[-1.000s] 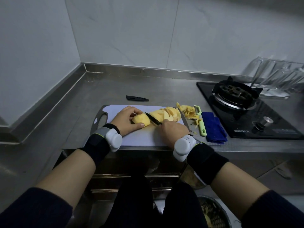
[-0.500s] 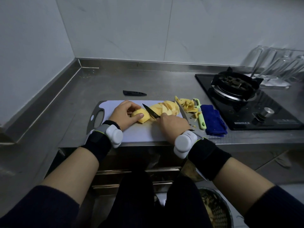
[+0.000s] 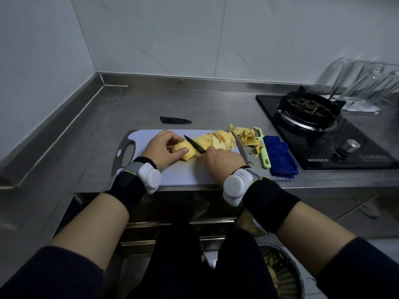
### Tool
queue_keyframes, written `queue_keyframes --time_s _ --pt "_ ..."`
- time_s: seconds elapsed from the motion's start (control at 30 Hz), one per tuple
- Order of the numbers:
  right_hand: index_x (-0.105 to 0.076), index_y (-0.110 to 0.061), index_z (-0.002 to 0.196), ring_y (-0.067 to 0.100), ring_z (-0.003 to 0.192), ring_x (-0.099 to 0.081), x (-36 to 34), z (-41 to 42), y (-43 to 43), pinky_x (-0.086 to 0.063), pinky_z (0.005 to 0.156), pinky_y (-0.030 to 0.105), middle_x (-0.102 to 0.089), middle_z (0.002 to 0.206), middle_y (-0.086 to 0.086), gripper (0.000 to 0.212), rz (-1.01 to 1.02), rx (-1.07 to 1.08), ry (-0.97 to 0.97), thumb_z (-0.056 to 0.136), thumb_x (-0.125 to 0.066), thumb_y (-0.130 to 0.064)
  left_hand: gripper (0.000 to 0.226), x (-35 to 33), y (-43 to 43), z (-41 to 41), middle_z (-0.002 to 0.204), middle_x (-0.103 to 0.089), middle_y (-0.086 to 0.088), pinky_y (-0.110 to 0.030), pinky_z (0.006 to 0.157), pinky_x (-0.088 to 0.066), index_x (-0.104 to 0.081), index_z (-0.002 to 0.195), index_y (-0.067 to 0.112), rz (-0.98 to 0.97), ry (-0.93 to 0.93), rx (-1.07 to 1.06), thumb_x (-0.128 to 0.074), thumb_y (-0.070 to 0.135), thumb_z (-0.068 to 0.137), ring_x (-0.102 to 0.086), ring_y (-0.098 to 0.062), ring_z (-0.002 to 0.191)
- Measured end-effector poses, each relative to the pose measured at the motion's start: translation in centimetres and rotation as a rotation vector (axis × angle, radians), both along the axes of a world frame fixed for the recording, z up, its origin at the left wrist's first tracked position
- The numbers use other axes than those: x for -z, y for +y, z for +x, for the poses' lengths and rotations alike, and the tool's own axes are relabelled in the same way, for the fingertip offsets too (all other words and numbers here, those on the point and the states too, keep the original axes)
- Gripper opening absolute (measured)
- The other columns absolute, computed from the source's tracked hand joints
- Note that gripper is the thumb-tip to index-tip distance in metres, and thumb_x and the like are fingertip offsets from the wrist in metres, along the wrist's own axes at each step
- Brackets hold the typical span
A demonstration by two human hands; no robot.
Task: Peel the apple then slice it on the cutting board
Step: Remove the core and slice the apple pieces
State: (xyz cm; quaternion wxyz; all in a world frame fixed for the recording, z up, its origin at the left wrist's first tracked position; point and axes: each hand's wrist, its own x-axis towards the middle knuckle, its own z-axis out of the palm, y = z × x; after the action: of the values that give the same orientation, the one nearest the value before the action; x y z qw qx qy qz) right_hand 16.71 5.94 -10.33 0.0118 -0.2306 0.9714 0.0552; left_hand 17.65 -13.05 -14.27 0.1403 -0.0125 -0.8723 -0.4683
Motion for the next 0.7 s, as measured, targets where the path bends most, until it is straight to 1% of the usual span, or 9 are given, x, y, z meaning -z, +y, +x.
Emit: queue_keyframes --time_s 0.1,0.23,0.3,0.47,0.57,0.7 --pt "-0.050 -0.004 0.110 0.032 0.084 -0.063 -0.1 0.0 0.5 -0.049 0.068 0.038 -0.064 0.097 0.011 0.019 0.017 -0.018 -0.010 0.096 -0.040 -0.010 0.028 0.1 0.0 0.0 0.109 -0.060 0.004 -0.032 0.096 -0.052 -0.067 0.103 0.016 0.004 0.005 0.003 -0.079 0.023 0.079 -0.061 -0.012 0.101" --pt "-0.053 -0.002 0.110 0.031 0.084 -0.064 0.0 -0.3 0.3 -0.052 0.072 0.041 -0.063 0.095 0.011 0.020 0.056 -0.040 -0.029 0.094 -0.042 -0.009 0.028 0.2 -0.2 -0.1 0.109 -0.059 0.004 -0.031 0.095 -0.052 -0.066 0.103 0.017 -0.001 -0.002 0.005 -0.079 0.025 0.079 -0.061 -0.011 0.100" --pt "-0.055 -0.001 0.110 0.032 0.084 -0.064 0.6 -0.6 -0.3 -0.051 0.071 0.039 -0.064 0.098 0.012 0.022 0.058 -0.037 -0.042 0.095 -0.041 -0.009 0.029 0.2 -0.1 -0.2 0.109 -0.059 0.003 -0.032 0.095 -0.053 -0.065 0.102 0.015 0.005 -0.007 0.005 -0.079 0.024 0.079 -0.061 -0.012 0.100" --pt "-0.055 -0.005 0.107 0.030 0.085 -0.064 1.0 -1.2 -0.6 -0.045 0.065 0.038 -0.065 0.099 0.009 0.021 0.045 -0.024 -0.045 0.097 -0.038 -0.012 0.028 0.2 0.0 -0.1 0.108 -0.058 0.001 -0.032 0.095 -0.052 -0.065 0.102 0.014 -0.032 0.023 0.000 -0.078 0.022 0.079 -0.061 -0.014 0.100" --pt "-0.052 -0.004 0.107 0.033 0.086 -0.064 1.1 -1.1 0.0 -0.046 0.068 0.037 -0.064 0.098 0.010 0.020 -0.026 -0.001 -0.031 0.099 -0.036 -0.014 0.027 0.2 0.1 0.0 0.109 -0.057 0.000 -0.030 0.095 -0.051 -0.065 0.103 0.014 -0.054 0.051 0.005 -0.077 0.021 0.080 -0.060 -0.014 0.100" --pt "-0.049 -0.004 0.107 0.035 0.084 -0.064 0.7 -0.5 0.4 -0.049 0.070 0.039 -0.066 0.096 0.014 0.017 -0.088 0.010 0.027 0.100 -0.037 -0.013 0.027 0.1 0.1 0.1 0.108 -0.056 0.002 -0.023 0.091 -0.051 -0.065 0.103 0.016 -0.057 0.045 -0.004 -0.078 0.023 0.080 -0.060 -0.011 0.098"
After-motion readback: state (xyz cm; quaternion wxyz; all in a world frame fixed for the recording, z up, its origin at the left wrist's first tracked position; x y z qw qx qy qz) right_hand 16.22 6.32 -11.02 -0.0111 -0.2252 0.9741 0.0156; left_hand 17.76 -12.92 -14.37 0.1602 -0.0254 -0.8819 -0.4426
